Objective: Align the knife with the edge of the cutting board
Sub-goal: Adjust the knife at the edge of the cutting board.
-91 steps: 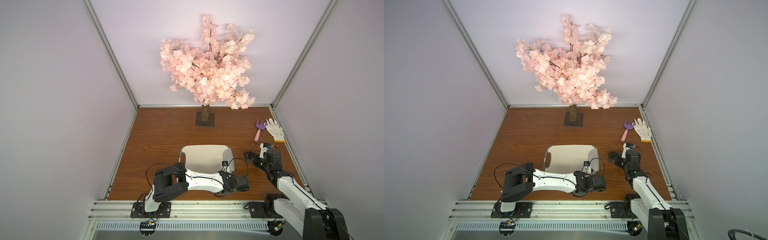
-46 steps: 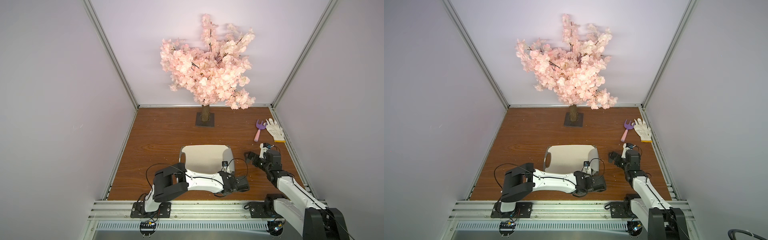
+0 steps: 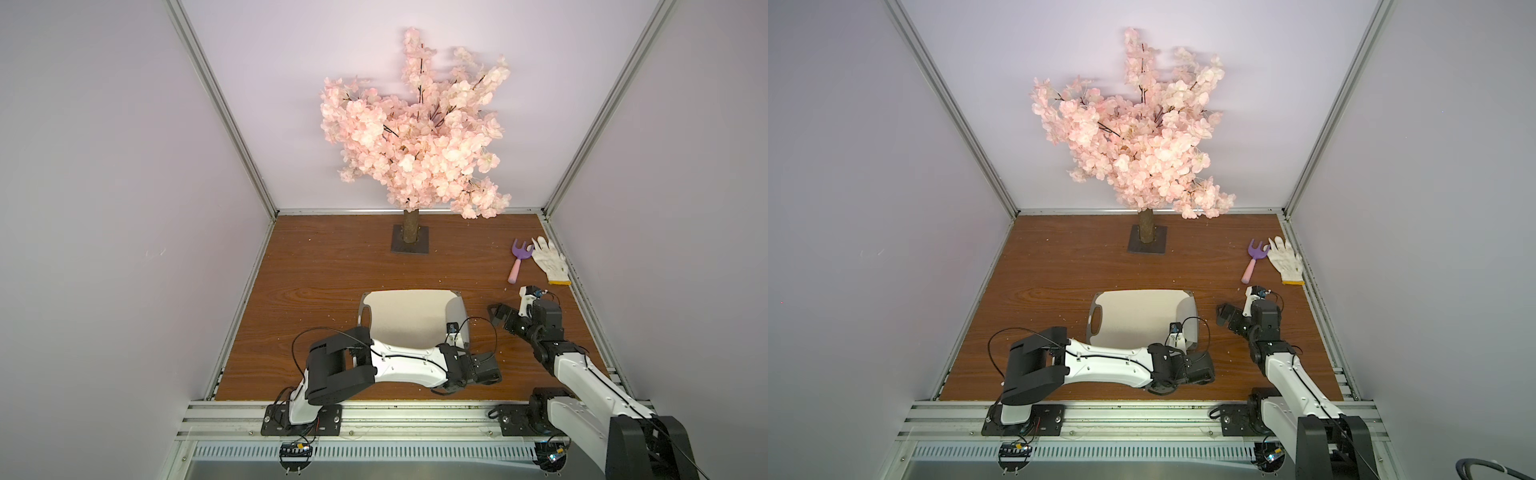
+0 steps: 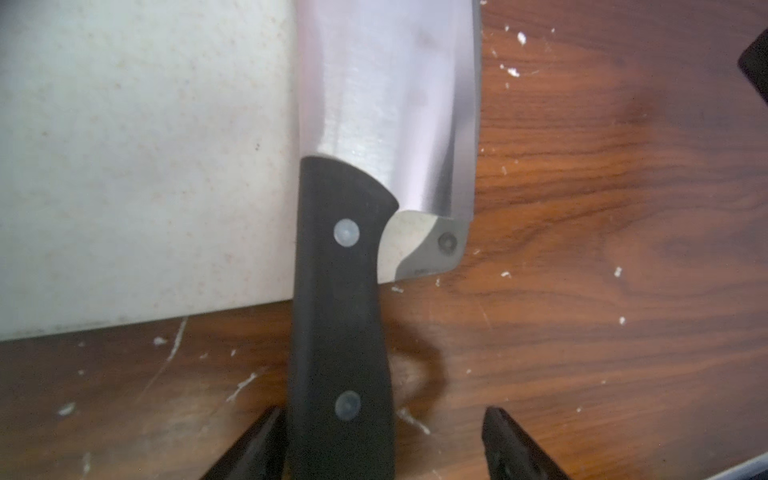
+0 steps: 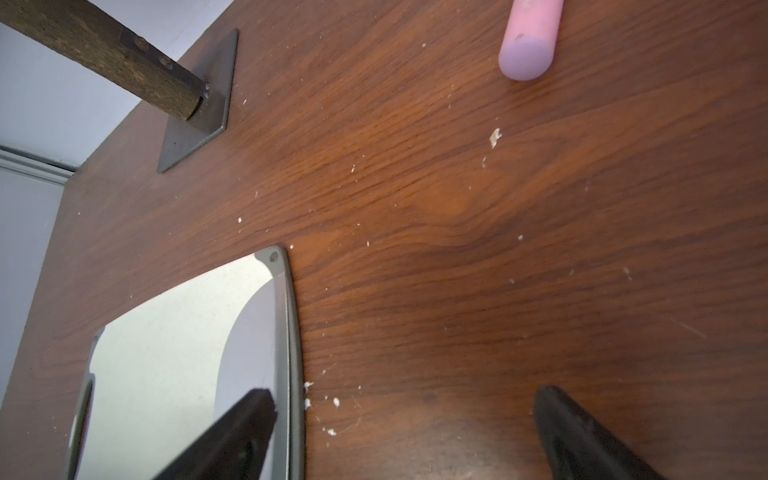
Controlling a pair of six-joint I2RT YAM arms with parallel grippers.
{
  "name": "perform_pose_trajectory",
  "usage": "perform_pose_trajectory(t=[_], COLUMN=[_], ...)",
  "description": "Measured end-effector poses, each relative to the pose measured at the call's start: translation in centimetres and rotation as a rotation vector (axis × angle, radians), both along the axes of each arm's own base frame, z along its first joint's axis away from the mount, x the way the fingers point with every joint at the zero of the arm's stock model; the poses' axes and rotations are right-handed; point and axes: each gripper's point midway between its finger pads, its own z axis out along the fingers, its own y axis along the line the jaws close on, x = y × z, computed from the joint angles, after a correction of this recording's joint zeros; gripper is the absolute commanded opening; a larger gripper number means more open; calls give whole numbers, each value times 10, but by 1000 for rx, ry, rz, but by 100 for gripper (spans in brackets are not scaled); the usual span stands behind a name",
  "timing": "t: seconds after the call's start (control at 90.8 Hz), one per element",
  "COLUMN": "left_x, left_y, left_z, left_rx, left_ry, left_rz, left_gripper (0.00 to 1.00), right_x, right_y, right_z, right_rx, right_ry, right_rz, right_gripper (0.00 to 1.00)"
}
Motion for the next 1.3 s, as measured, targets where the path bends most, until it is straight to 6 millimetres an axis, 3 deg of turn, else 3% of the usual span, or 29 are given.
perform_pose_trajectory(t=[0.066,0.826,1.299], left_x=[0,-5,12], left_y=[0,40,46], left_z=[2,6,80], left_rx=[-2,59,-27], left_ry=[-2,-6,-175], left_rz=[0,-2,-68], left_gripper=[99,100,100], right_x=[0,-1,1], right_y=[1,8,11], right_z=[0,1,5], right_rx=[3,30,44], right_ry=[0,-15,-32], right_rz=[3,35,53], right_gripper=[99,99,99])
